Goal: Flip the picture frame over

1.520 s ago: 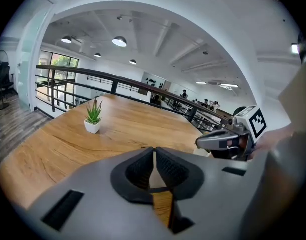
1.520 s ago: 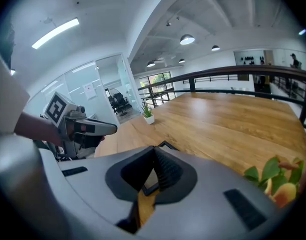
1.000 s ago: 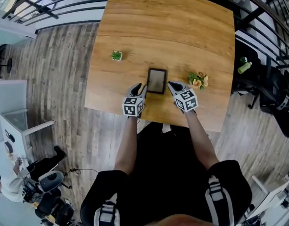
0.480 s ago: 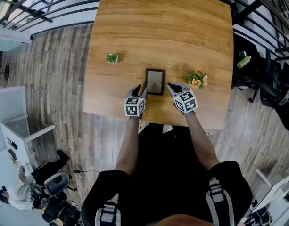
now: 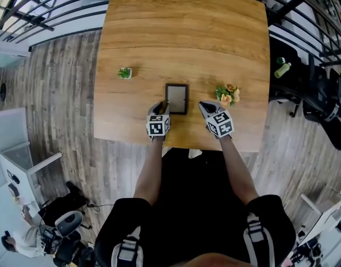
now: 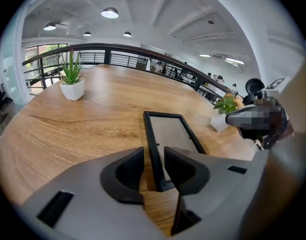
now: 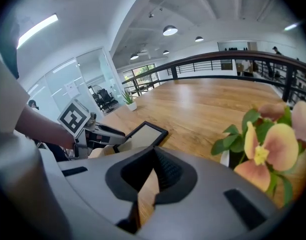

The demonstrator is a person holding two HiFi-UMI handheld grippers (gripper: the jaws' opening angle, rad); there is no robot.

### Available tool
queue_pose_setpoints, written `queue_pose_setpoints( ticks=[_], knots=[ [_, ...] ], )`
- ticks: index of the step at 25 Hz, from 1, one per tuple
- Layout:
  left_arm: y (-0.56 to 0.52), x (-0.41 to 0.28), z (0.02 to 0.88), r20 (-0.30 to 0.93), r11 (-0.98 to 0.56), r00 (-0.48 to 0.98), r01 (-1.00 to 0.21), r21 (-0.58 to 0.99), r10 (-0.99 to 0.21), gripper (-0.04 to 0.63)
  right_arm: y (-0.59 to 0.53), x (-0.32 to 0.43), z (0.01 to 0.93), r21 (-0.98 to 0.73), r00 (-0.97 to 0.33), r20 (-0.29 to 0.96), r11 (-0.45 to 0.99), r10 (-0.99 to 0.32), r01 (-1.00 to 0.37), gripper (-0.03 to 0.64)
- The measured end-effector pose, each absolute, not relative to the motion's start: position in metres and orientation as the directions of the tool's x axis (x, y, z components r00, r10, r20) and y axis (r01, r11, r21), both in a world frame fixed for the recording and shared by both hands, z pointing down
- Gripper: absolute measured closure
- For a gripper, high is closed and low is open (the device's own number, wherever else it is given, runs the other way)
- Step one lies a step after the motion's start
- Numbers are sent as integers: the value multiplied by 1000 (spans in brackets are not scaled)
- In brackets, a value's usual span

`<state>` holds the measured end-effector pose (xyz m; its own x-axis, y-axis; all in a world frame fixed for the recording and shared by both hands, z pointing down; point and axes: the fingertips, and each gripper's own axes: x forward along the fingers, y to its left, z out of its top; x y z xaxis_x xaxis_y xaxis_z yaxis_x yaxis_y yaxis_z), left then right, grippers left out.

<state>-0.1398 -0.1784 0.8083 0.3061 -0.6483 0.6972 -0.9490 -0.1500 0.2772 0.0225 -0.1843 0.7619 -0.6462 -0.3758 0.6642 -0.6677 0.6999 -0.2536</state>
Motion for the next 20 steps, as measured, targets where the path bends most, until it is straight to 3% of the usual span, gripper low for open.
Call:
queue_pose_setpoints(
  ticks=[20],
  knots=[
    [-180,-145,817,734,-13,300,-929,369,-609,529,-177,33,757,-245,-635,664,687,-395,-684,609]
  ],
)
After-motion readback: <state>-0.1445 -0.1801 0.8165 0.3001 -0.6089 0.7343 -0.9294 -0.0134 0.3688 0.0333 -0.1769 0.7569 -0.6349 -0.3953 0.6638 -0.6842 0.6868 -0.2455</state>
